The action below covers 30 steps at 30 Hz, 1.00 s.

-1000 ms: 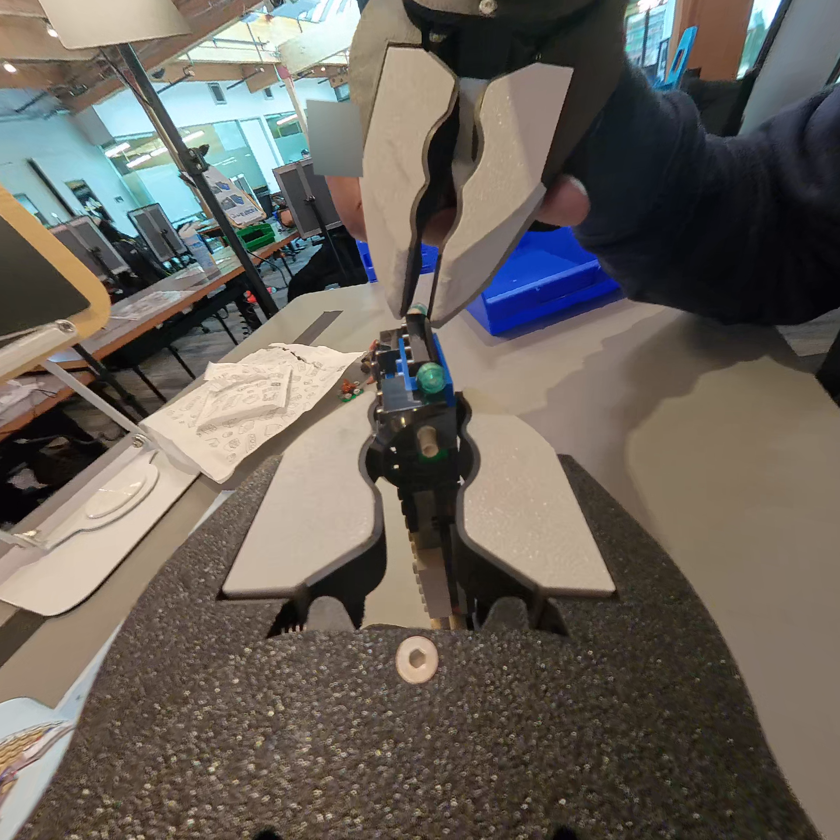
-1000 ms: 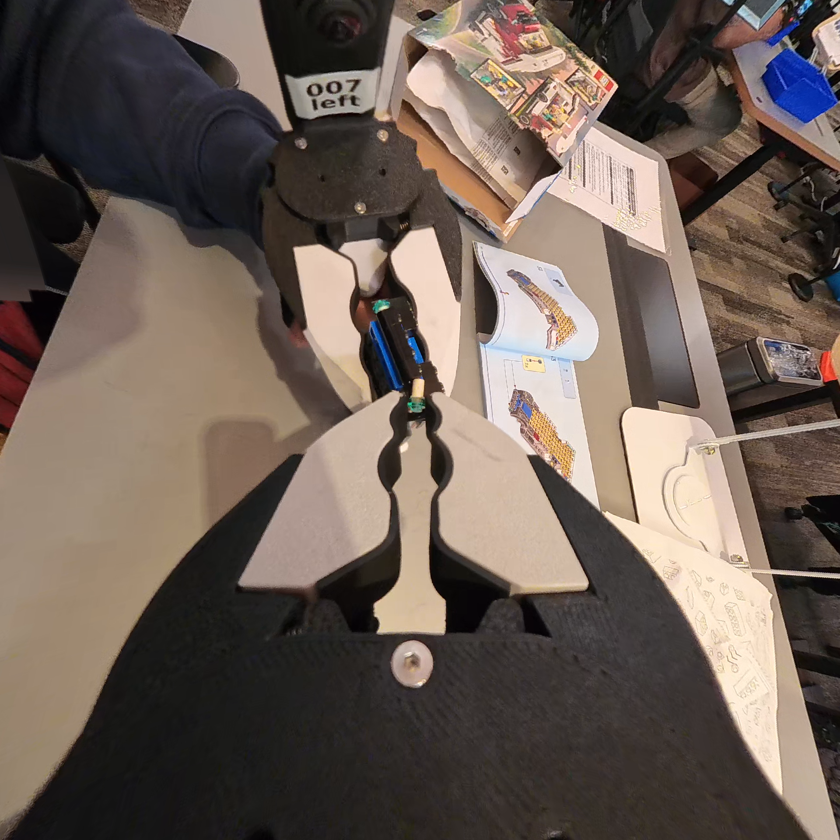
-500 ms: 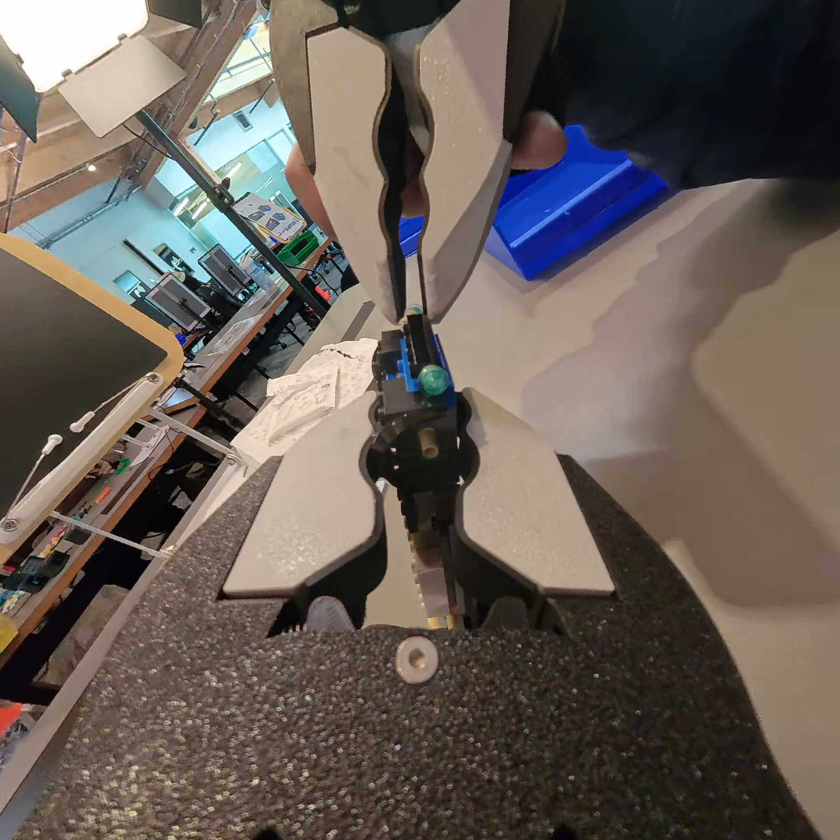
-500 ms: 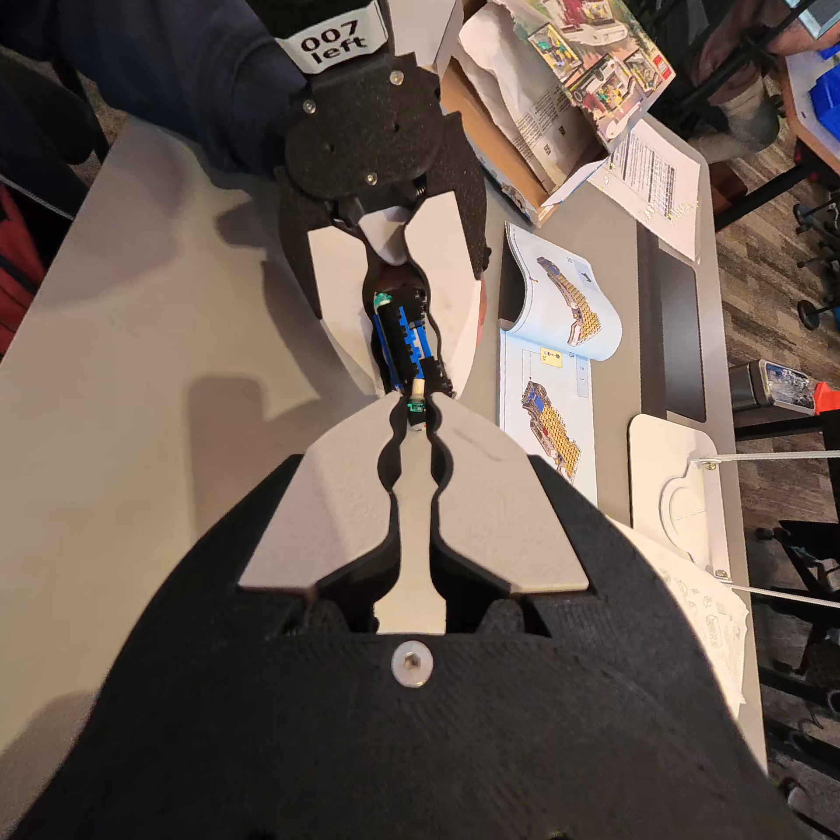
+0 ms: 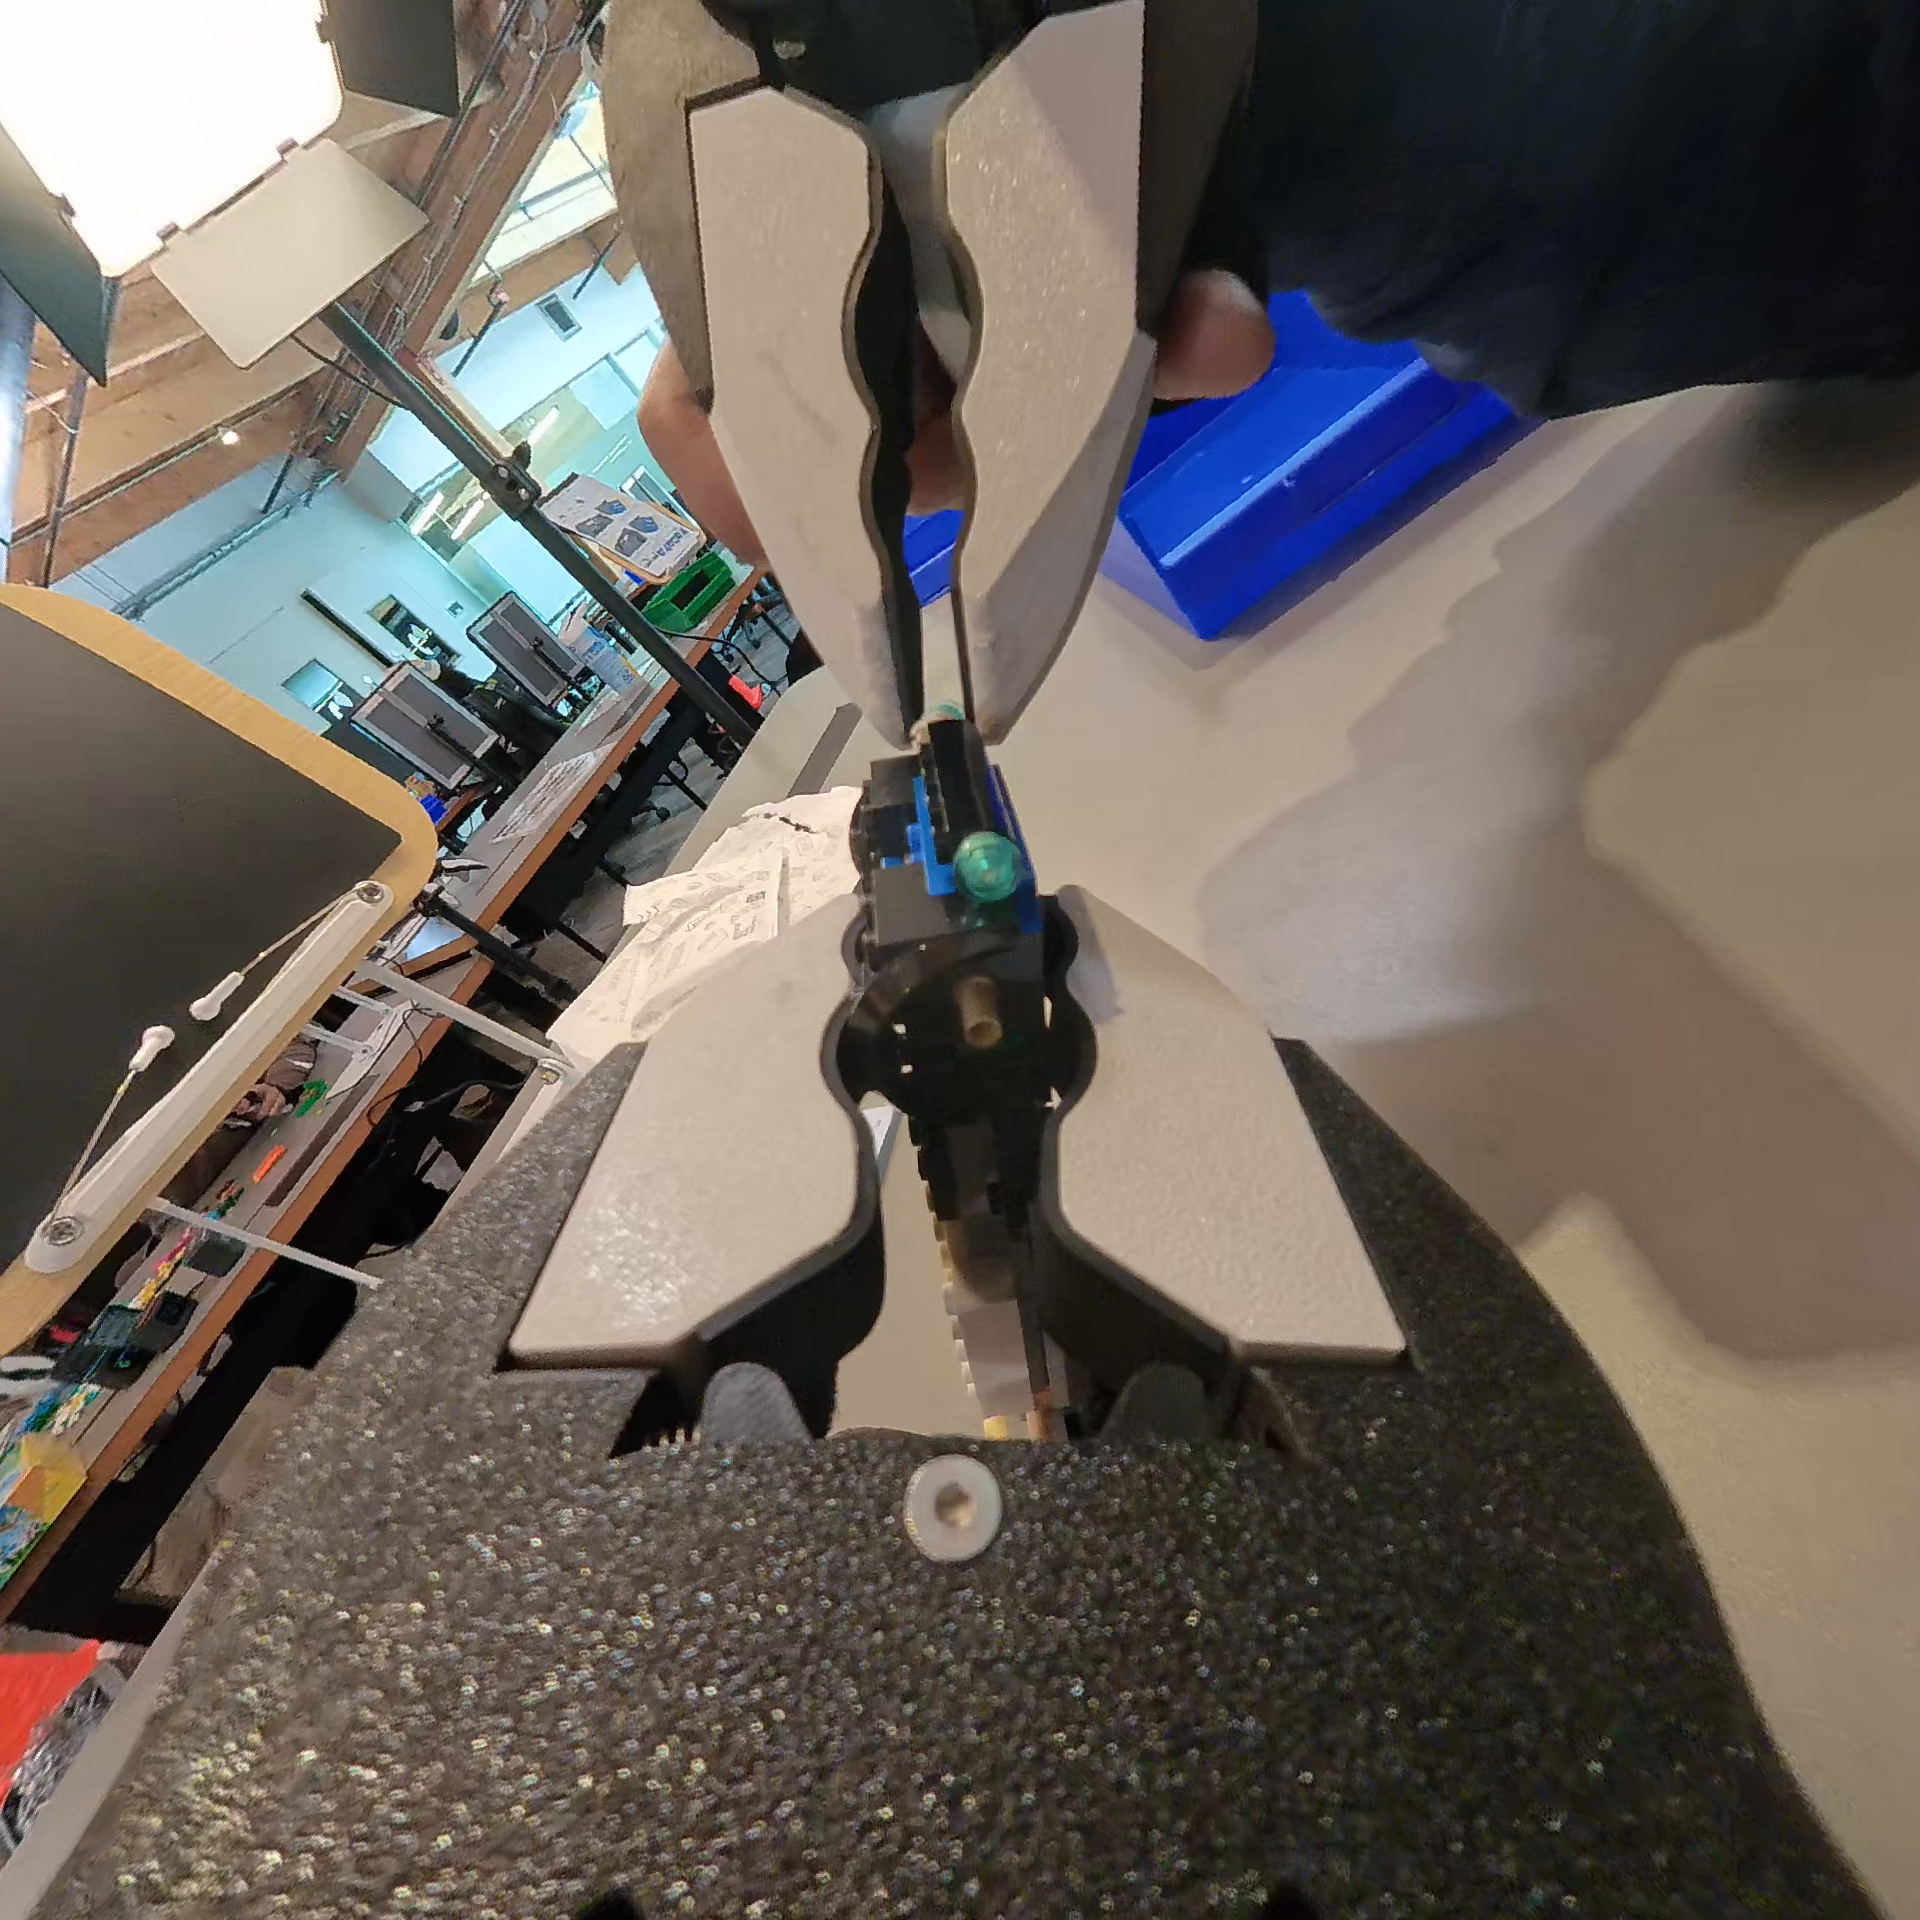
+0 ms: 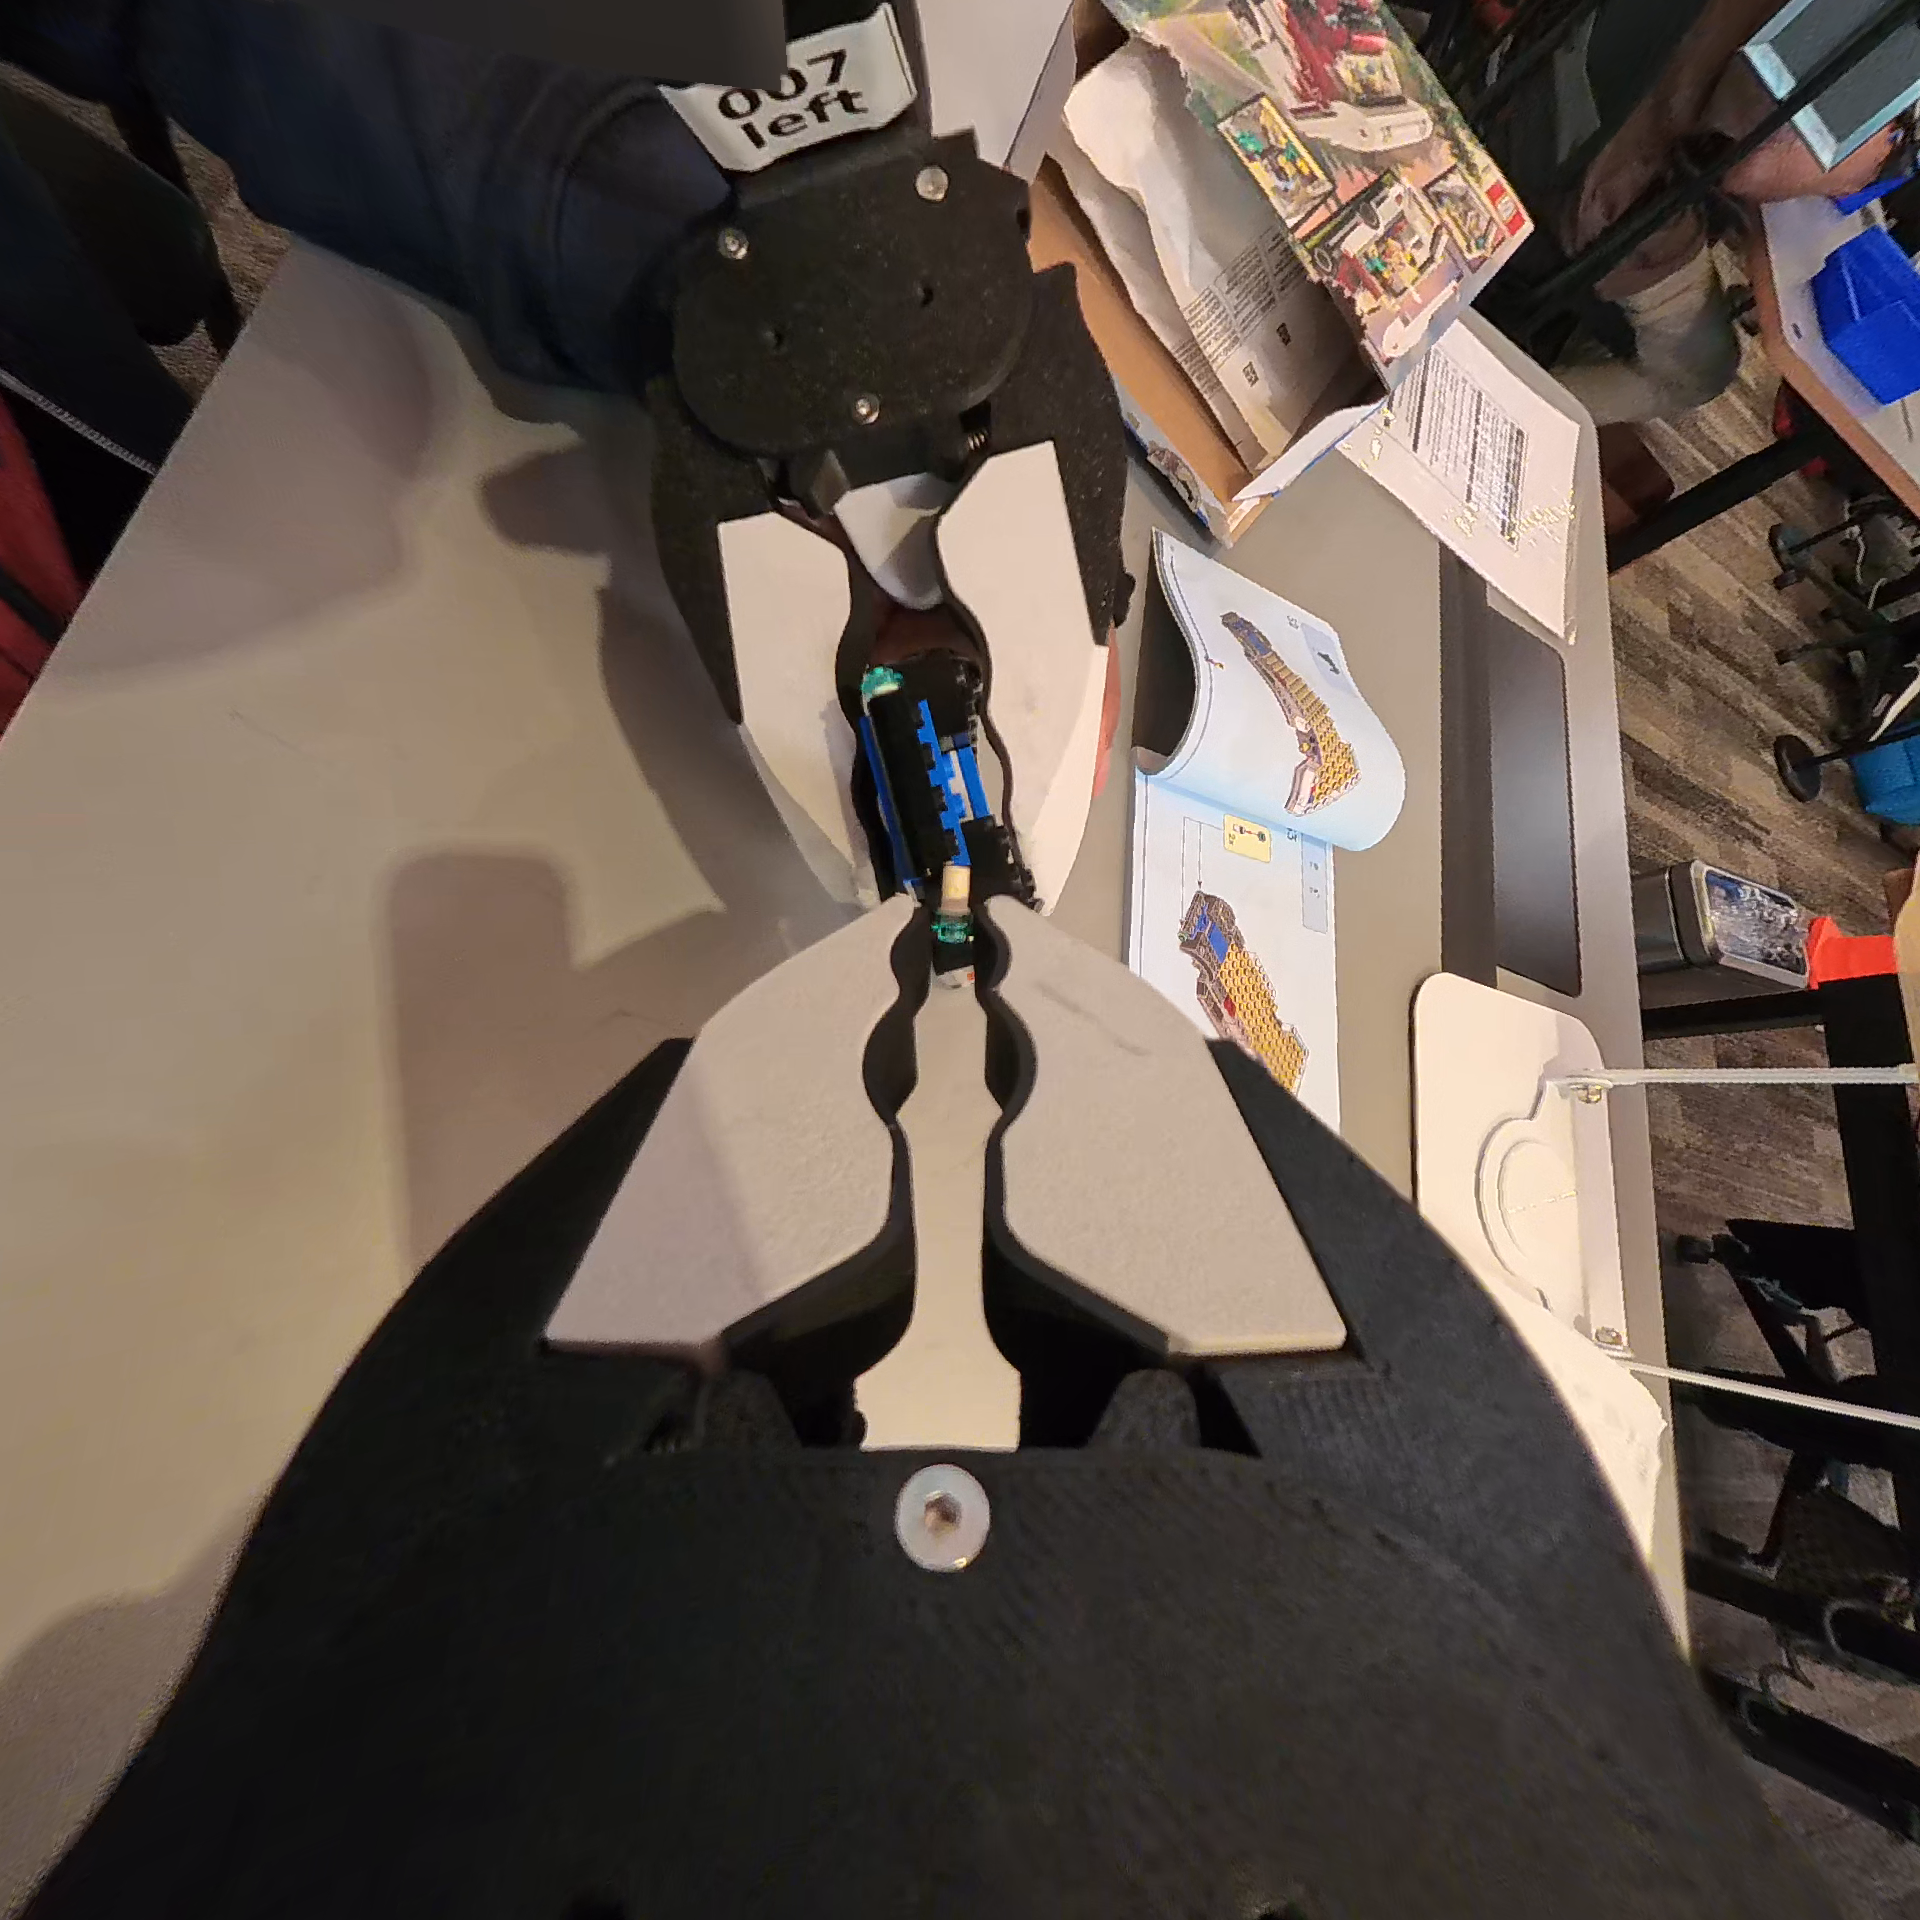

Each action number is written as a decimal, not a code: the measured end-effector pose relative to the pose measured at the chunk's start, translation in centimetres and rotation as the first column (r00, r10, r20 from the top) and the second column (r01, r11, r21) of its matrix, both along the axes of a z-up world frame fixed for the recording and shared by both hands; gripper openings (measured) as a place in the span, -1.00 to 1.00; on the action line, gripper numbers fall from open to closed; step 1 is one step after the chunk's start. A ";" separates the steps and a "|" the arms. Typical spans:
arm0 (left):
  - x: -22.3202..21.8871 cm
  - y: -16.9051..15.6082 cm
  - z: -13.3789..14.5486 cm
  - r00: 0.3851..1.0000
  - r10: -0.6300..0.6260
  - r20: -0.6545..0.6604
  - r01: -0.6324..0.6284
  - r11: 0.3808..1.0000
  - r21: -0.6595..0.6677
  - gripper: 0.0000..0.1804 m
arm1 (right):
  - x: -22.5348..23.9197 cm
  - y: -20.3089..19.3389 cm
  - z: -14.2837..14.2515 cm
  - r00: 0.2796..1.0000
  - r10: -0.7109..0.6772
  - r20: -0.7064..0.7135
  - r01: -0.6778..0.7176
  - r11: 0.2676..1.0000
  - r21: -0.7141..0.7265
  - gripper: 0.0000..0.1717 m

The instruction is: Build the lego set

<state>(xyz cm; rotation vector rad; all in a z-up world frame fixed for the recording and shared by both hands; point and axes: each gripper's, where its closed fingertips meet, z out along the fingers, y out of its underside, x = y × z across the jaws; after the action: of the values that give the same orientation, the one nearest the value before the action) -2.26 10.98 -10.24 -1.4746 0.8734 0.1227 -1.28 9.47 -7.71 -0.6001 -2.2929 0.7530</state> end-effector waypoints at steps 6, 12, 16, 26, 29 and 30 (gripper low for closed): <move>0.4 -0.3 0.1 0.999 -0.041 0.035 0.041 0.999 -0.011 -0.68 | 0.3 -0.2 0.0 1.000 0.018 -0.008 -0.018 0.999 0.052 -0.92; 0.5 -0.3 0.2 0.997 -0.052 0.064 0.054 0.998 -0.024 -0.68 | 0.7 0.0 -0.8 1.000 0.020 0.008 -0.021 0.988 0.156 -0.92; 0.5 -0.4 0.5 0.994 -0.057 0.091 0.060 0.998 -0.024 -0.68 | 0.6 -0.1 -1.3 1.000 0.022 0.011 -0.023 0.980 0.199 -0.92; -0.1 0.1 0.0 0.999 -0.005 0.037 0.007 0.999 -0.031 -0.68 | 0.4 0.4 -1.2 1.000 -0.003 0.001 0.003 0.979 0.202 -0.92; -0.2 0.2 0.0 1.000 0.009 0.030 -0.008 0.999 -0.033 -0.68 | 0.5 0.5 -1.0 1.000 -0.010 -0.004 0.011 0.977 0.211 -0.92; -0.3 0.2 0.0 0.999 0.010 0.035 -0.009 0.999 -0.035 -0.68 | 0.5 0.5 -0.9 1.000 -0.011 -0.009 0.013 0.977 0.211 -0.92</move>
<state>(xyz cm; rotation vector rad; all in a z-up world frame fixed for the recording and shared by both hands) -2.55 11.20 -10.25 -1.5088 0.8441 0.0887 -0.81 10.01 -8.63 -0.5113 -2.3213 0.4958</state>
